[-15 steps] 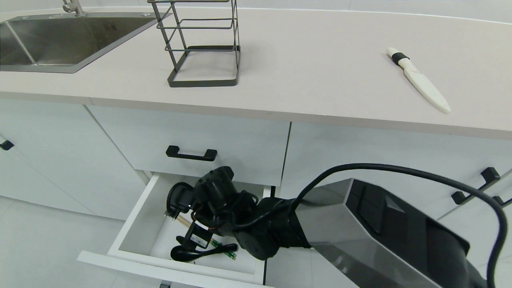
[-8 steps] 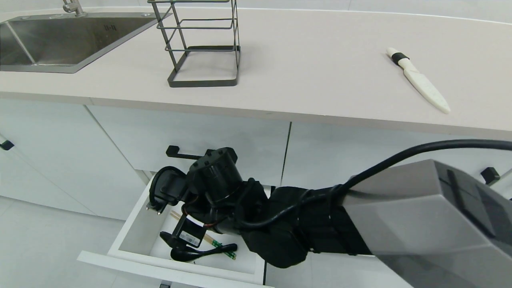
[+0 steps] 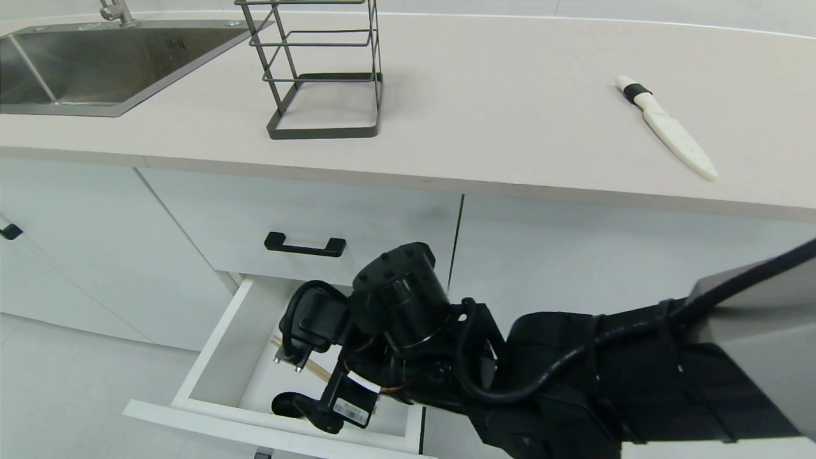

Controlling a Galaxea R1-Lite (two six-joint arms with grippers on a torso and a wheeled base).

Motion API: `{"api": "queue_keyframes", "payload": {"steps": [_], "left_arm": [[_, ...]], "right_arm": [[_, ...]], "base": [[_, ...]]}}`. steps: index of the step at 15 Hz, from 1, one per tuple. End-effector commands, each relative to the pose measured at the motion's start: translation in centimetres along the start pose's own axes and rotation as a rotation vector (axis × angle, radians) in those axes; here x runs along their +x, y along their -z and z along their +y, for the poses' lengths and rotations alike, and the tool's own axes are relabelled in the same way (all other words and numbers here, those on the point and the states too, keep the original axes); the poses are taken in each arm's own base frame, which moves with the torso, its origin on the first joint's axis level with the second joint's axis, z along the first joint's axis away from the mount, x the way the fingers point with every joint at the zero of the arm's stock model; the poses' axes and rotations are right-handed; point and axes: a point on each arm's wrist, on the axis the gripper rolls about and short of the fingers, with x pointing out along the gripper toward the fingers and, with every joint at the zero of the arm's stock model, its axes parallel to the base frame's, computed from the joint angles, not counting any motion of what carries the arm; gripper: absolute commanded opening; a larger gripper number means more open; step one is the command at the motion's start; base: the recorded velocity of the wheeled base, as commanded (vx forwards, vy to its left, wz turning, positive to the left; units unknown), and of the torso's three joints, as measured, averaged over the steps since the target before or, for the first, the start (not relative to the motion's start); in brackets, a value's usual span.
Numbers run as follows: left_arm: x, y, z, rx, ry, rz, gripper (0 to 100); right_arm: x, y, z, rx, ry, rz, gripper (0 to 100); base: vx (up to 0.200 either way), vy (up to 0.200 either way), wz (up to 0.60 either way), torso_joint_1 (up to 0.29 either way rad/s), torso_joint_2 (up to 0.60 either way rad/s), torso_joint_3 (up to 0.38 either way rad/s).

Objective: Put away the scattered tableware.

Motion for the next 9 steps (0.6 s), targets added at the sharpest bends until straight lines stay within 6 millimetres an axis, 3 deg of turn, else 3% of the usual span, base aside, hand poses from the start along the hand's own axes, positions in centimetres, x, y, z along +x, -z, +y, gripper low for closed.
{"api": "queue_keyframes", "payload": {"steps": [1, 3, 5, 9], "left_arm": [[0.0, 0.0, 0.0, 0.0, 0.0, 0.001, 100], [0.0, 0.0, 0.0, 0.0, 0.0, 0.001, 100], [0.0, 0.0, 0.0, 0.0, 0.0, 0.001, 100], [0.0, 0.0, 0.0, 0.0, 0.0, 0.001, 100]], "right_arm": [[-3.5, 0.7, 0.0, 0.005, 0.003, 0.011, 100], [-5.3, 1.3, 0.3, 0.006, -0.001, 0.021, 100], [-8.5, 2.9, 0.9, 0.04, -0.01, 0.049, 100], [-12.3, 5.5, 1.6, 0.067, -0.006, 0.06, 100]], "base": [[0.0, 0.0, 0.0, 0.0, 0.0, 0.0], [0.0, 0.0, 0.0, 0.0, 0.0, 0.0], [0.0, 0.0, 0.0, 0.0, 0.0, 0.0], [0.0, 0.0, 0.0, 0.0, 0.0, 0.0]]}}
